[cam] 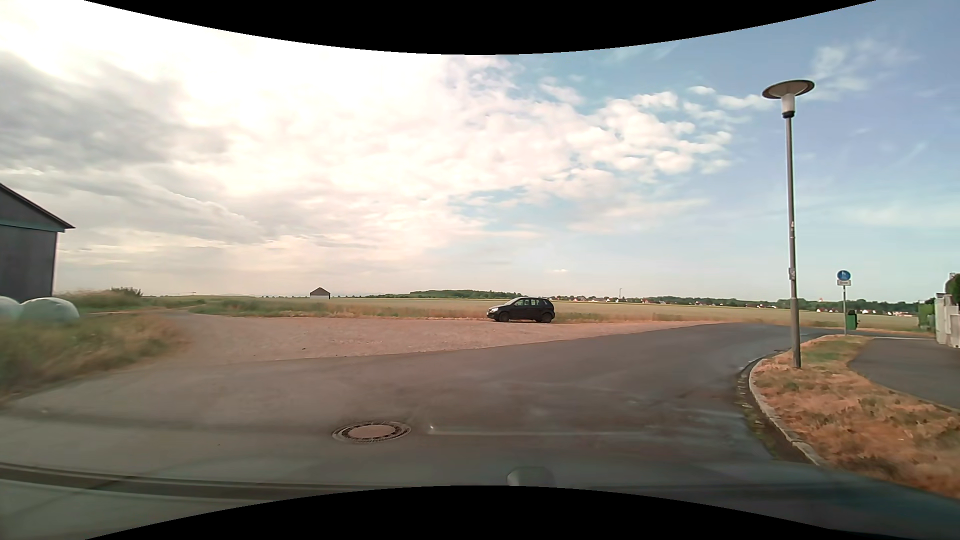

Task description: Follow the waypoints while adhering to traffic rules and regulations

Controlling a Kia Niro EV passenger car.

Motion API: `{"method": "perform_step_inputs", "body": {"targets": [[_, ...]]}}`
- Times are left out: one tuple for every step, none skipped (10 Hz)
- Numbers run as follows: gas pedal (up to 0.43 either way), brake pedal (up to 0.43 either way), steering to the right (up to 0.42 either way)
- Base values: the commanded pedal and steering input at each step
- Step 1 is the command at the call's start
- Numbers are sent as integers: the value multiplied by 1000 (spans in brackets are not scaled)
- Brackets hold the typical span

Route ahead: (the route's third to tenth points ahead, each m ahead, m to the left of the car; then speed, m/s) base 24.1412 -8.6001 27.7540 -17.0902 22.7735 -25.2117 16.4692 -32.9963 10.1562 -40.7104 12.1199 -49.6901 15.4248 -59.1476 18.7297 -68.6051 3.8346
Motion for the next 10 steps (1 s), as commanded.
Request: {"method": "perform_step_inputs", "body": {"targets": [[67, 0, 160], [67, 0, 164], [67, 0, 165], [67, 0, 165], [87, 0, 168], [87, 0, 176], [98, 0, 184], [98, 0, 192], [110, 0, 201], [110, 0, 205]]}}
